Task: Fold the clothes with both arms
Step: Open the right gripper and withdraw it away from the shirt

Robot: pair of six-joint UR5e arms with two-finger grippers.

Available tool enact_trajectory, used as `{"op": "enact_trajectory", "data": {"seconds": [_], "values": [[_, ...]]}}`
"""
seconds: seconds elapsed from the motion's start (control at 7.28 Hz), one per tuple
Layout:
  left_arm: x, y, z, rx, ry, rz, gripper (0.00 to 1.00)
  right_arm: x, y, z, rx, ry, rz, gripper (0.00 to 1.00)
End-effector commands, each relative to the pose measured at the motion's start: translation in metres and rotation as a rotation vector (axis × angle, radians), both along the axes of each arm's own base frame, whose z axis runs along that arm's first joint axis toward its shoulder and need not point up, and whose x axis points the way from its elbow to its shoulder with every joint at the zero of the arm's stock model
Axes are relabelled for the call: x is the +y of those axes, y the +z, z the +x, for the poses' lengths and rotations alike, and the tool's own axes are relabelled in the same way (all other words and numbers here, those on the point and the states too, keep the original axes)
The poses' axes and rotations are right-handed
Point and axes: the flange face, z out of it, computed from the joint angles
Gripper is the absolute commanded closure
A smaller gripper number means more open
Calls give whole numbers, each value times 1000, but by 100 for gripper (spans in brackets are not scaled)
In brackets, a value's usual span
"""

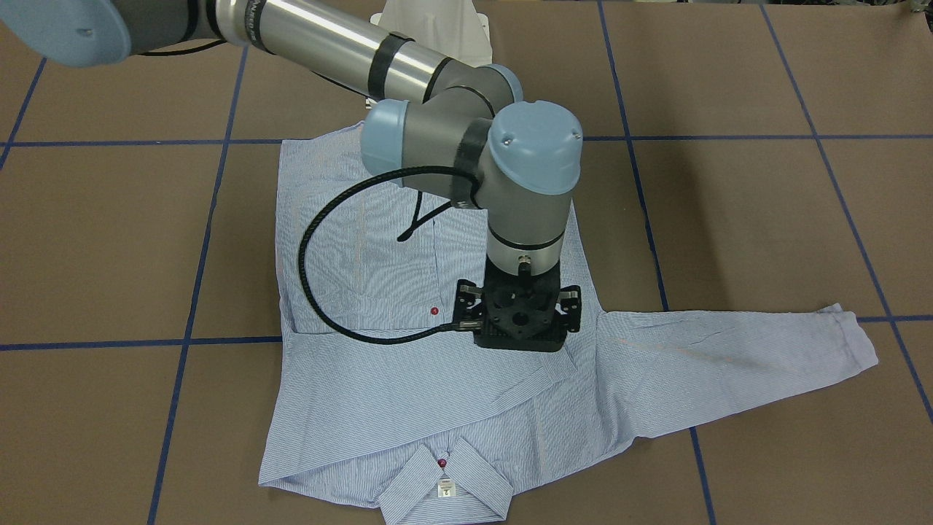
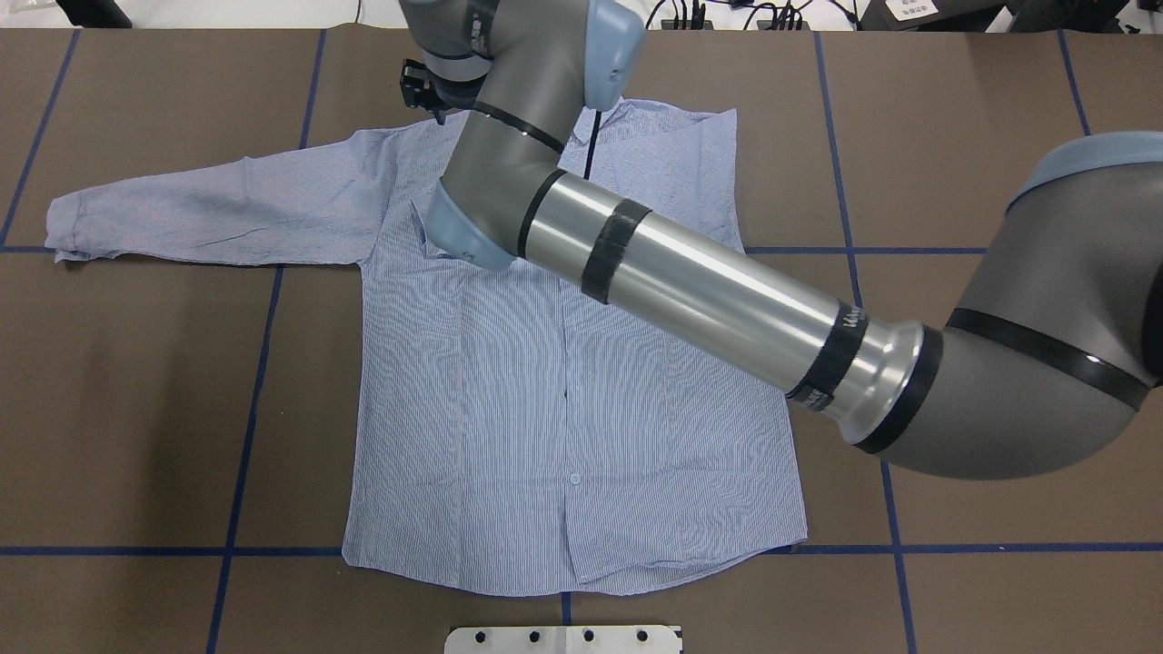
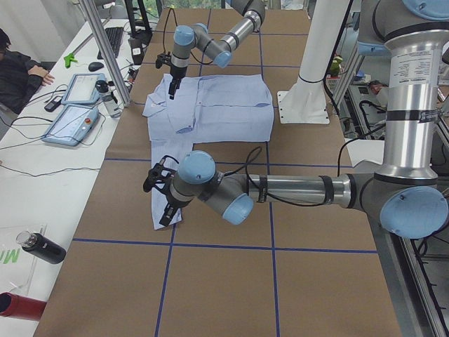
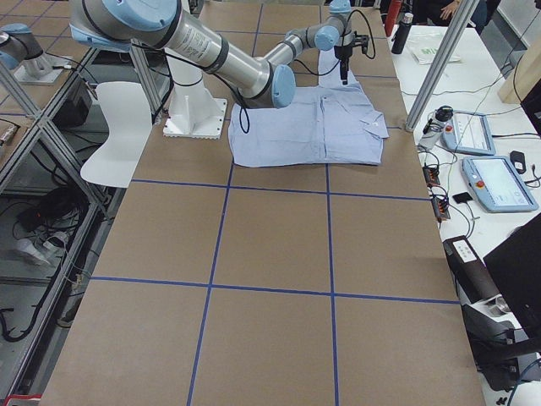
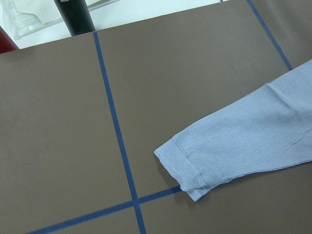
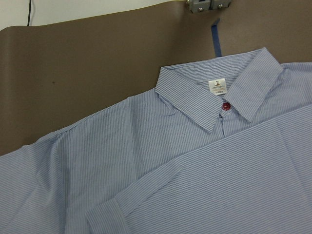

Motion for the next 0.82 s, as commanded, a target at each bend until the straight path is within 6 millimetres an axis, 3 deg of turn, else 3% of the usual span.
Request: {"op": "enact_trajectory", "data": {"seconds": [0.0, 0.14, 0.55, 0.69], "values": [[-53, 30, 24, 14, 18, 20, 0, -3, 39, 97, -36, -42, -10, 1], [-58, 46, 42, 19, 42, 37, 0, 7, 74, 143, -21, -71, 41, 1], [-59, 54, 110, 26, -50, -29, 0, 51, 203, 313, 35, -196, 161, 1], [-54, 63, 124, 47, -85, -36, 0, 63, 238, 359, 50, -227, 176, 1]]}}
